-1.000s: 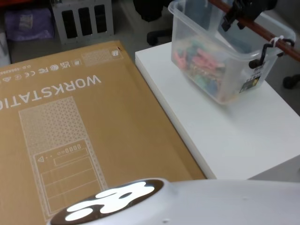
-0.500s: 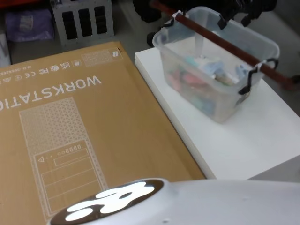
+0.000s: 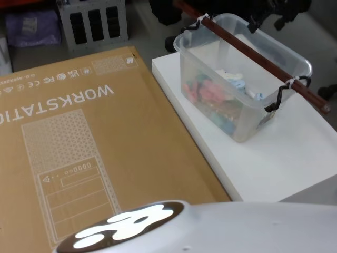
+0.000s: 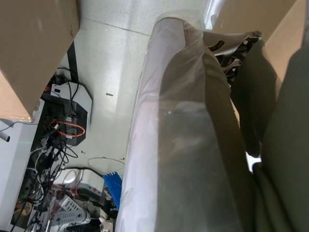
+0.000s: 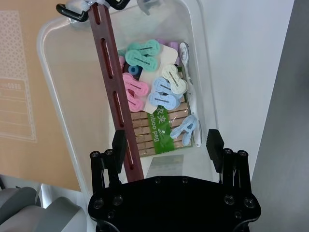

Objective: Use one hand to grasp the basket and place it at the designated location.

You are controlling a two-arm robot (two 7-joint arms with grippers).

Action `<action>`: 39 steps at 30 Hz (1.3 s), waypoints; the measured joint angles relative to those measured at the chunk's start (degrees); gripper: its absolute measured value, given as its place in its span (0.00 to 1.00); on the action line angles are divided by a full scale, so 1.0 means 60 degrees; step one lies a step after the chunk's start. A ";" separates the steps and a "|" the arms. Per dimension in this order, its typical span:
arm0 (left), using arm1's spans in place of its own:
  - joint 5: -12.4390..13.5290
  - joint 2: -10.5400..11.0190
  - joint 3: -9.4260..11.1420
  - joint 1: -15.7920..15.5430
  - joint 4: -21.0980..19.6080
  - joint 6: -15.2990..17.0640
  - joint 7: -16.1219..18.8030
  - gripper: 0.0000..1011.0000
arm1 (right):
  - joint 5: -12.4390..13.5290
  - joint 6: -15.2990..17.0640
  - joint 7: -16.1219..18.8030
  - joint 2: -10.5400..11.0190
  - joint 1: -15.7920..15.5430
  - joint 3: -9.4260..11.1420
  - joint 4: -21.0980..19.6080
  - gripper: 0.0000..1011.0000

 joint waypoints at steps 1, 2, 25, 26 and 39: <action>0.0000 0.0000 0.0000 0.0000 -0.0001 0.0000 0.0000 0.00 | 0.0022 0.0000 0.0001 0.0021 0.0000 0.0017 -0.0024 0.99; 0.0000 0.0000 0.0001 0.0000 -0.0001 0.0000 0.0000 0.00 | 0.0047 0.0000 0.0001 0.0044 -0.0001 0.0037 -0.0050 0.99; -0.0001 0.0000 0.0000 0.0000 -0.0003 0.0000 0.0000 0.00 | 0.0572 0.0210 -0.0178 0.0624 -0.0054 0.0659 -0.0704 0.99; 0.0000 0.0000 0.0000 0.0000 -0.0003 0.0000 0.0000 0.00 | 0.0579 0.0225 -0.0188 0.0635 -0.0057 0.0678 -0.0716 0.99; -0.0001 0.0000 0.0000 0.0000 -0.0002 0.0000 0.0000 0.00 | 0.0553 0.0244 -0.0138 0.0604 -0.0052 0.0773 -0.0726 0.99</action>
